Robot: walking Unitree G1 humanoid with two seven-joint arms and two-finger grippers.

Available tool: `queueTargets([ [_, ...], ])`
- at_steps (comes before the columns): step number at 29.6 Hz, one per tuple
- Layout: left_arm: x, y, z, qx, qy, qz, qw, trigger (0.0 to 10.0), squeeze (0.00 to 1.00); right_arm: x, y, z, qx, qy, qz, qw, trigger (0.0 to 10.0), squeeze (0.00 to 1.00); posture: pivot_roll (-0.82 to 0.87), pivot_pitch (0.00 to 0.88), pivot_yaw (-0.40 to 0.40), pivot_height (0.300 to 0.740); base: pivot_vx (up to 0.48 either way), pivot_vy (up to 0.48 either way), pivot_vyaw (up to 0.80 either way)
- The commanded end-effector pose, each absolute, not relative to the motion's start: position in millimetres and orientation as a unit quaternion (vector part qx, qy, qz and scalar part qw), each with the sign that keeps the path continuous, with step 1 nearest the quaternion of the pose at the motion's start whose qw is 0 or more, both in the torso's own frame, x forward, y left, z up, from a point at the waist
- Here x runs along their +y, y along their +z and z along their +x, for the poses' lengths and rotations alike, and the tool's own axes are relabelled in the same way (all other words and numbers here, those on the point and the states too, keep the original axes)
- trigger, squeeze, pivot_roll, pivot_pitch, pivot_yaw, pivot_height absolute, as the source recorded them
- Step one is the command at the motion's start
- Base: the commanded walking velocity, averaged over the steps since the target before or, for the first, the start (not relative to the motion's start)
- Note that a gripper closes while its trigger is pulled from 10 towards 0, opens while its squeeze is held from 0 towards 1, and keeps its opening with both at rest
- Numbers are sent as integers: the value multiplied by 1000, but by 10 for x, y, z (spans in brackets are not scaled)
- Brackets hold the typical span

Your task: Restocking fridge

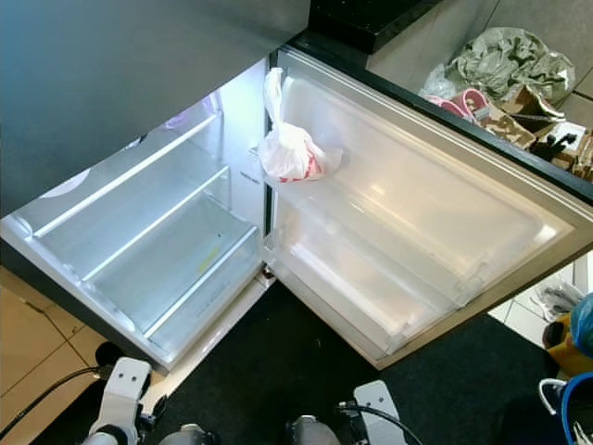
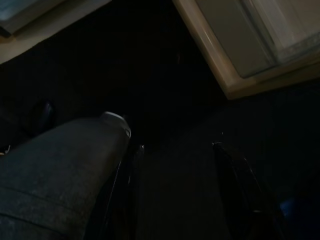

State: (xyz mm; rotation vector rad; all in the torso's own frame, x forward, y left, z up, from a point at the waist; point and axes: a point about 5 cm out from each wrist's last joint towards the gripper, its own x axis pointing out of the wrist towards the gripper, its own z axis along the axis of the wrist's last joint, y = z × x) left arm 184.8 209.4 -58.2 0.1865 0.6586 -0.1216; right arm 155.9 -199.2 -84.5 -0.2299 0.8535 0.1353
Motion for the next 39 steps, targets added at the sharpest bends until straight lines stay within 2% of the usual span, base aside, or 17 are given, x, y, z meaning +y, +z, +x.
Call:
queueTargets([
  [1, 2094, -634, 1766, 339, -66, 94, 934, 10000, 0, -2007, -882, 1473, 422, 58, -106, 898, 10000, 0, -62, 177, -19, 740, 0, -244, 0],
  [30, 2086, -639, 1769, 341, -66, 90, 934, 10000, 0, -2009, -889, 1480, 418, 54, -105, 901, 10000, 0, -65, 180, -19, 740, 0, -284, 0],
  [39, 2079, -641, 1772, 340, -68, 88, 934, 10000, 0, -2012, -889, 1481, 418, 53, -105, 901, 10000, 0, -66, 181, -19, 740, 0, 0, 0],
])
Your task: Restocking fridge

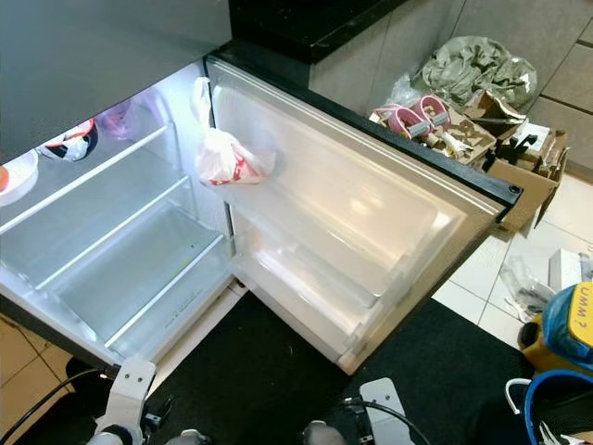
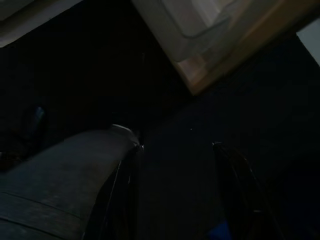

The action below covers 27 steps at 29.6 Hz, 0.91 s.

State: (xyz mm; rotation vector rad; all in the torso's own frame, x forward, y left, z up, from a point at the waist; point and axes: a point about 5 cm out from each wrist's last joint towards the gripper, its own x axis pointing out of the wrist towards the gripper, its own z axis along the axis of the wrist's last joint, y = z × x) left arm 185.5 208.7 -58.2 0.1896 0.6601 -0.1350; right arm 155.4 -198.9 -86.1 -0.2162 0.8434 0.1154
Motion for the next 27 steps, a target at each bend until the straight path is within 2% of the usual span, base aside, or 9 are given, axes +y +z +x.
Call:
queueTargets([
  [1, 2078, -639, 1774, 339, -69, 88, 934, 10000, 0, -2011, -889, 1483, 417, 53, -105, 901, 10000, 0, -65, 181, -19, 740, 0, 0, 0],
  [4, 2078, -639, 1774, 339, -69, 89, 934, 10000, 0, -2010, -888, 1485, 417, 53, -105, 901, 10000, 0, -66, 181, -19, 740, 0, 0, 0],
  [11, 2078, -640, 1777, 340, -70, 90, 934, 10000, 0, -2011, -886, 1489, 416, 52, -104, 902, 10000, 0, -67, 180, -18, 740, 0, -293, 0],
  [27, 2080, -645, 1777, 341, -70, 90, 933, 10000, 0, -2015, -885, 1490, 416, 51, -103, 902, 10000, 0, -69, 180, -17, 740, 0, -412, 0],
])
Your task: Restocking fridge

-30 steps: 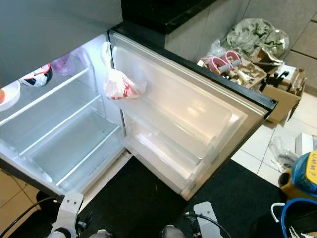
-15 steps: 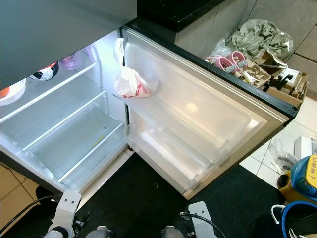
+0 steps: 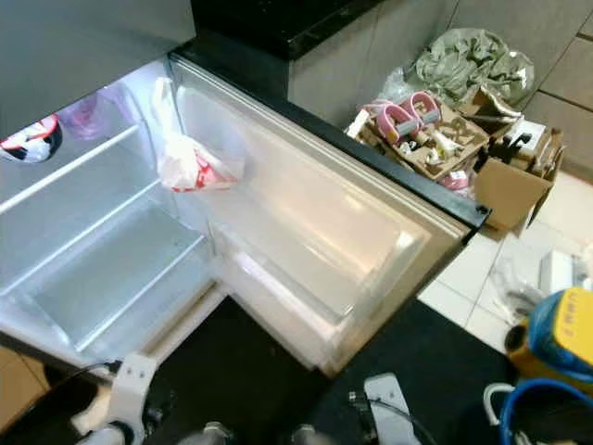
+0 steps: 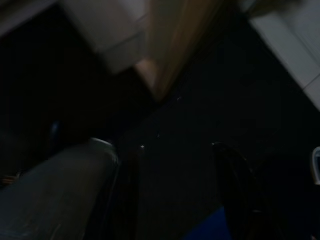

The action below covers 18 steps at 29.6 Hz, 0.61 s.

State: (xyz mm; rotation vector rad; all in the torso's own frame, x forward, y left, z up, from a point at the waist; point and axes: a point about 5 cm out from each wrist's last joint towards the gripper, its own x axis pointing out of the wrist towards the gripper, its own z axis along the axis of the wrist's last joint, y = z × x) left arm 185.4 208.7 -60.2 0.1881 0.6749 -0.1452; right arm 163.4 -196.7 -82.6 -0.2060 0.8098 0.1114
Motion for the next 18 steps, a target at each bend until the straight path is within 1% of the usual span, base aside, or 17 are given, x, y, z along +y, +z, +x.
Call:
queueTargets([
  [1, 2080, -646, 1777, 342, -70, 89, 933, 10000, 0, -2015, -886, 1489, 416, 51, -103, 902, 10000, 0, -69, 180, -18, 740, 0, -240, 0],
  [2, 2080, -646, 1777, 342, -70, 89, 933, 10000, 0, -2015, -886, 1489, 416, 51, -103, 902, 10000, 0, -69, 180, -18, 740, 0, -240, 0],
  [13, 2081, -644, 1780, 337, -64, 74, 936, 10000, 0, -2020, -881, 1496, 414, 52, -105, 903, 10000, 0, -68, 178, -18, 740, 0, 0, 0],
  [18, 2091, -646, 1778, 338, -63, 76, 936, 10000, 0, -2027, -851, 1549, 401, 50, -105, 909, 10000, 0, -67, 178, -18, 740, 0, 0, 0],
])
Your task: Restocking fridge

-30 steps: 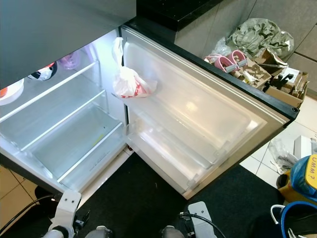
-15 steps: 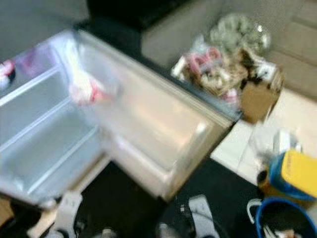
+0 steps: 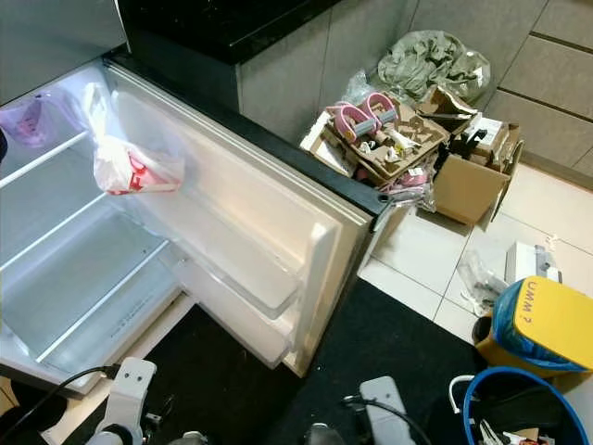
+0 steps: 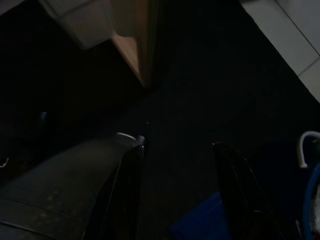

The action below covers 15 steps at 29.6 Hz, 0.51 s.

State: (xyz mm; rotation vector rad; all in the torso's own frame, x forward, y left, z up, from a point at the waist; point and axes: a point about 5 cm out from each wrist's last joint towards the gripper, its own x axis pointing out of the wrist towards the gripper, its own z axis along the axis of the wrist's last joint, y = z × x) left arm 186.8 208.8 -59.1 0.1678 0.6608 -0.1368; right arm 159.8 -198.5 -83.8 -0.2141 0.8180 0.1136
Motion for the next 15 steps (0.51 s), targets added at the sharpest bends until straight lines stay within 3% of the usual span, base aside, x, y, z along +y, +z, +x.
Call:
queueTargets([
  [1, 2097, -646, 1778, 339, -63, 76, 936, 10000, 0, -2046, -831, 1582, 394, 45, -104, 912, 10000, 0, -69, 177, -18, 740, 0, 0, 0],
  [6, 2109, -648, 1772, 340, -62, 77, 935, 10000, 0, -2223, -676, 1806, 347, -10, -94, 933, 10000, 0, -71, 174, -17, 740, 0, 0, 0],
  [7, 2117, -652, 1765, 342, -62, 78, 934, 10000, 0, -2395, -542, 1961, 315, -62, -86, 943, 10000, 0, -71, 173, -18, 740, 0, 0, 0],
  [15, 2140, -670, 1732, 348, -59, 80, 932, 10000, 0, -2762, -280, 2181, 261, -170, -55, 949, 10000, 0, -72, 172, -18, 740, 0, 0, 0],
])
